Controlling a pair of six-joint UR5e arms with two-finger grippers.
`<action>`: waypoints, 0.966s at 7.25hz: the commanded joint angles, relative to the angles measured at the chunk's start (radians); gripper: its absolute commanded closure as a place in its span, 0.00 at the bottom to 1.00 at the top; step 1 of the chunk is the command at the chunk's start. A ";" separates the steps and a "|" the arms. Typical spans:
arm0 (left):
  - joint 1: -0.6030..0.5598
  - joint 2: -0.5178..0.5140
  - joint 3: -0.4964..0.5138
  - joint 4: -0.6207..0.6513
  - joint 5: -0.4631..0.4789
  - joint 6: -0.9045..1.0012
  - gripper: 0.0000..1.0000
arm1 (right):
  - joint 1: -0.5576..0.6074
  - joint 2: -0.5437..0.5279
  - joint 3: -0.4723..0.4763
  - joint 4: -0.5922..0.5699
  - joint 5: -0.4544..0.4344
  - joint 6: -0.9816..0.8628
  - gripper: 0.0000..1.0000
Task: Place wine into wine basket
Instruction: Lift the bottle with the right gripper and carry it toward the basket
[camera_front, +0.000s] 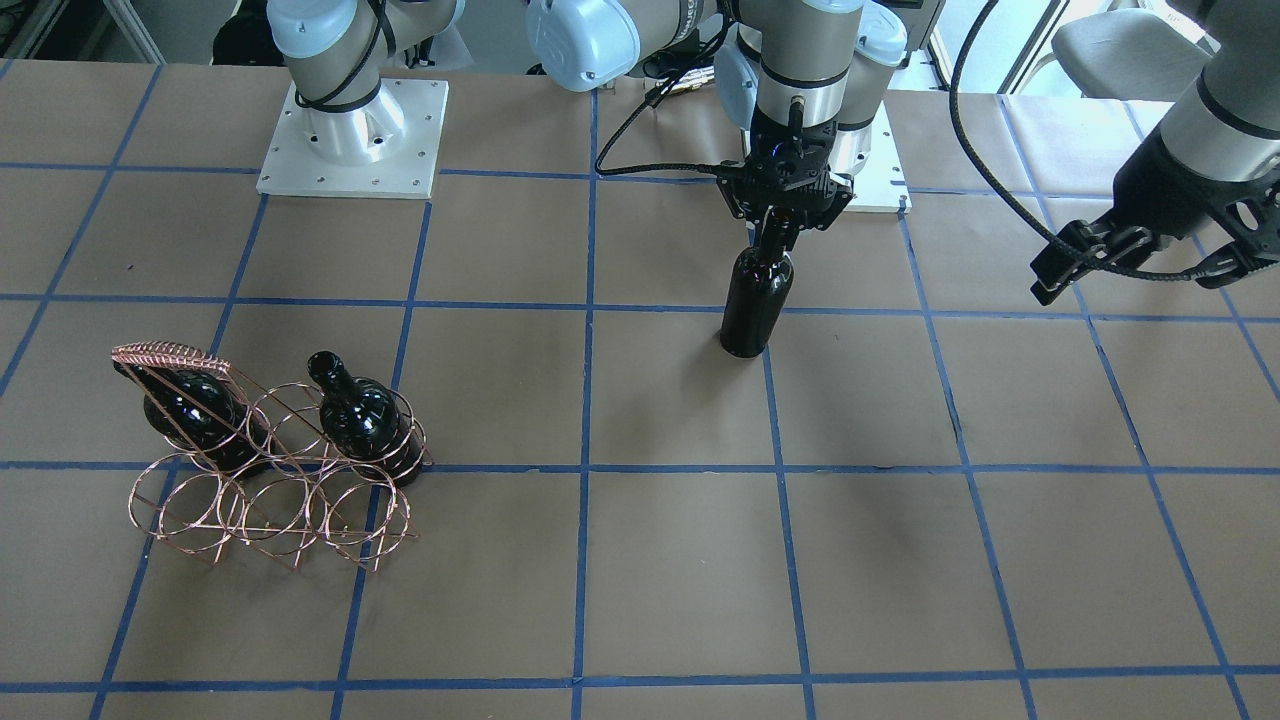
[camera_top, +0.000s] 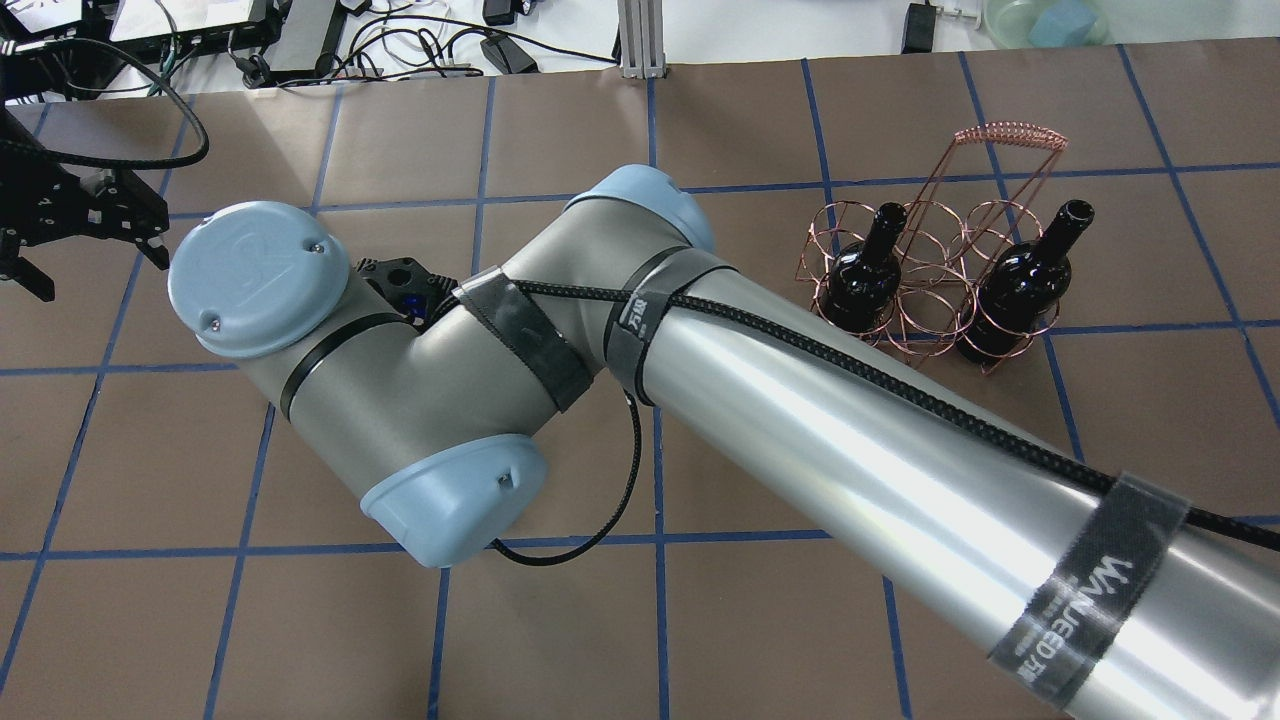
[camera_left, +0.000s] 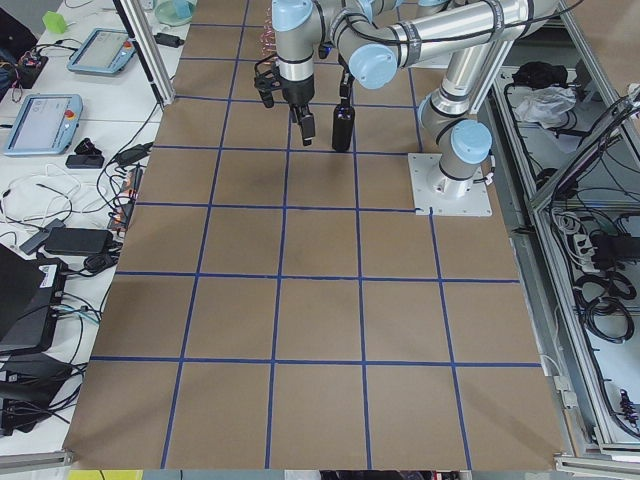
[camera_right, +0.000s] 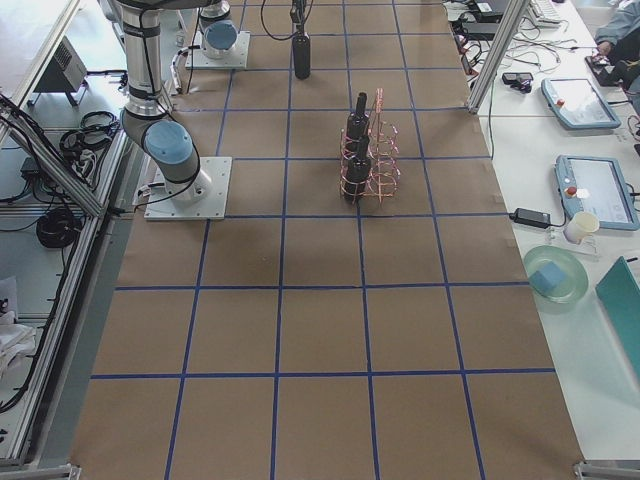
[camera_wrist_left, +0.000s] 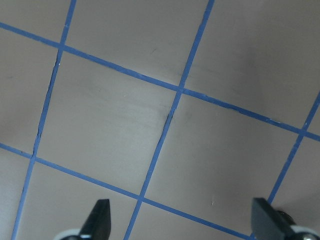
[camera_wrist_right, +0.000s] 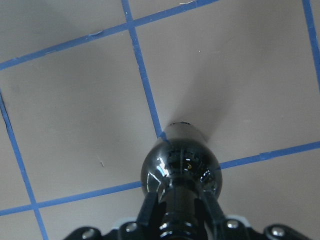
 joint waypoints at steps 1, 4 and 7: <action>0.000 0.000 0.000 0.000 0.000 0.000 0.00 | -0.006 -0.028 -0.009 0.016 -0.006 -0.007 0.99; 0.000 0.000 0.000 0.000 0.000 0.000 0.00 | -0.093 -0.184 -0.009 0.143 0.002 -0.097 1.00; 0.000 0.000 0.000 0.000 0.002 -0.009 0.00 | -0.294 -0.369 -0.011 0.411 -0.019 -0.333 1.00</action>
